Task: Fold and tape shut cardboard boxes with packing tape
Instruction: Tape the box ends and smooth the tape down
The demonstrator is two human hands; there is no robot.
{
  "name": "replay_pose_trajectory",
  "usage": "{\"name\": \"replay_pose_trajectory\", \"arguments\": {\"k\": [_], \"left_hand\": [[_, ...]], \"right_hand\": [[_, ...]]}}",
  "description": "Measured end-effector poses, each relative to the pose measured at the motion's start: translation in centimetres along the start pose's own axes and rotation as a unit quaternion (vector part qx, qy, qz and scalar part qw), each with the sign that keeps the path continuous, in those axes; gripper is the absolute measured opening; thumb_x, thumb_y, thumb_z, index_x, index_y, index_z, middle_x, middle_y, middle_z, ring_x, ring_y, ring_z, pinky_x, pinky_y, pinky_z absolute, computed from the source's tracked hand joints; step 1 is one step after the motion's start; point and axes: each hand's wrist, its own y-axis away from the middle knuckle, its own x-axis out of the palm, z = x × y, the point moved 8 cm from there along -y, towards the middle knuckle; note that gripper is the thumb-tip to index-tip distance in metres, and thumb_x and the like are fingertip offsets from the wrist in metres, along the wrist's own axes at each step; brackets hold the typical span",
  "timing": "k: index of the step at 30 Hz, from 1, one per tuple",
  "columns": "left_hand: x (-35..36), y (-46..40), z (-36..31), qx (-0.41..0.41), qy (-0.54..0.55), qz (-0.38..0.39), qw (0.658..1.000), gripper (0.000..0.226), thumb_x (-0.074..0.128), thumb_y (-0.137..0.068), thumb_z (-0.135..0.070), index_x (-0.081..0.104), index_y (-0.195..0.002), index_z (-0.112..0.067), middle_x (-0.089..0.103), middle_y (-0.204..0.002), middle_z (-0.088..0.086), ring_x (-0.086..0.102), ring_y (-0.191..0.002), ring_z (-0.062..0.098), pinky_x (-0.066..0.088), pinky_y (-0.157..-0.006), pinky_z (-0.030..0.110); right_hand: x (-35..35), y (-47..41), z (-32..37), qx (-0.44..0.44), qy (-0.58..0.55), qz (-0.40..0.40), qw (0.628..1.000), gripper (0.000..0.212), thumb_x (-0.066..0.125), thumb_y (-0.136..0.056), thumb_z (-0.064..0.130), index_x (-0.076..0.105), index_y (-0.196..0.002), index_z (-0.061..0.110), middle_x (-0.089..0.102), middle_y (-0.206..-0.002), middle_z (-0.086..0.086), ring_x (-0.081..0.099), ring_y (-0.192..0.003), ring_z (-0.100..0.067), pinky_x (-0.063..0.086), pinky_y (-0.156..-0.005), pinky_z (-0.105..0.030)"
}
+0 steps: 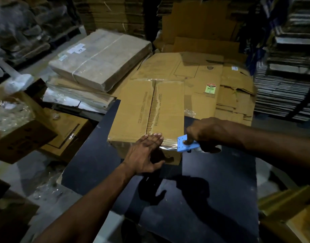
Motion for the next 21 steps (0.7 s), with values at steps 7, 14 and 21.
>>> {"name": "replay_pose_trajectory", "arguments": {"k": [7,14,21], "left_hand": [[-0.3,-2.3,-3.6,0.099,-0.082,0.055,0.99,0.112,0.057,-0.088,-0.079,0.029,-0.172,-0.011,0.025,-0.18,0.008,0.024,-0.167,0.021,0.018,-0.137,0.042],[2.0,-2.3,-4.8,0.084,-0.057,0.061,0.993,0.128,0.055,-0.086,-0.091,0.015,-0.174,-0.007,0.01,-0.183,0.008,0.012,-0.169,0.021,0.02,-0.136,0.045],[1.7,-2.4,-5.1,0.075,-0.043,0.072,0.994,0.126,0.063,-0.085,-0.087,0.012,-0.176,-0.016,0.011,-0.184,0.0,0.008,-0.169,0.014,0.021,-0.136,0.045]], "right_hand": [[0.6,0.4,-0.2,-0.017,0.001,-0.024,1.0,0.059,0.079,-0.085,0.015,0.066,-0.142,0.022,0.072,-0.125,-0.003,0.07,-0.106,-0.028,0.062,-0.083,-0.039],[1.0,1.6,-0.4,-0.059,0.046,-0.049,0.996,0.06,0.076,-0.087,0.017,0.062,-0.146,0.022,0.066,-0.124,-0.005,0.065,-0.104,-0.028,0.049,-0.065,-0.032],[2.3,3.8,-2.4,-0.002,-0.021,-0.041,0.999,0.057,0.077,-0.083,0.009,0.065,-0.138,0.019,0.063,-0.093,0.002,0.057,-0.072,-0.015,0.048,-0.054,-0.034]]}}
